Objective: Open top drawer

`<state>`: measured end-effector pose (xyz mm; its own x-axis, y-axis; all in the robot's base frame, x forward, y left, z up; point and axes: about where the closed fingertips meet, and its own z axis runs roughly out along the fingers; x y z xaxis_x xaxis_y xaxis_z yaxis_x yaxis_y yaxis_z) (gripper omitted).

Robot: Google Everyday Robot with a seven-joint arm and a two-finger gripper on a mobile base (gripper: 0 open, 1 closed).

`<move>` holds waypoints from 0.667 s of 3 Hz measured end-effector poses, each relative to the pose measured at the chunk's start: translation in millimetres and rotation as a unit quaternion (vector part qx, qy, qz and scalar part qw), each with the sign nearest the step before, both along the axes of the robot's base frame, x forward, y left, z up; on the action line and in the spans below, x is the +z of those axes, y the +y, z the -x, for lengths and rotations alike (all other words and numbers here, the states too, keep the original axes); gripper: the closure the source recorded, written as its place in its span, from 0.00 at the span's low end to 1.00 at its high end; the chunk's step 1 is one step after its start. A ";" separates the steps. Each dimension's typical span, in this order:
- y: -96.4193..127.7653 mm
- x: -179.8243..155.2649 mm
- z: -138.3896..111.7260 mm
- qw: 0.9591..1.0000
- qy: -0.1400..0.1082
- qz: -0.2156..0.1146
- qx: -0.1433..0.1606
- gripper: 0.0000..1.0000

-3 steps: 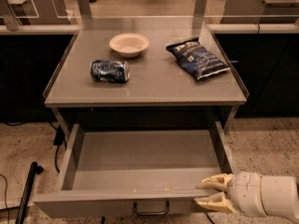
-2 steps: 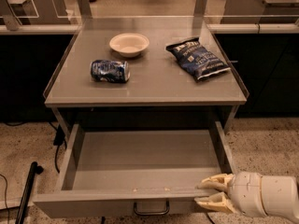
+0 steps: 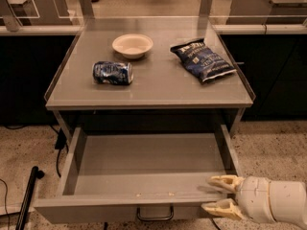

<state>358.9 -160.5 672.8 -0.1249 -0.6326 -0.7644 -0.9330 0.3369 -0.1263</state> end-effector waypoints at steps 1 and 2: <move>0.0 0.0 0.0 1.000 0.000 0.000 0.000 0.00; 0.0 0.0 0.0 1.000 0.000 0.000 0.000 0.00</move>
Offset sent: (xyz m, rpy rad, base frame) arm 0.0000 0.0000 0.0000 0.0000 0.0000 0.0001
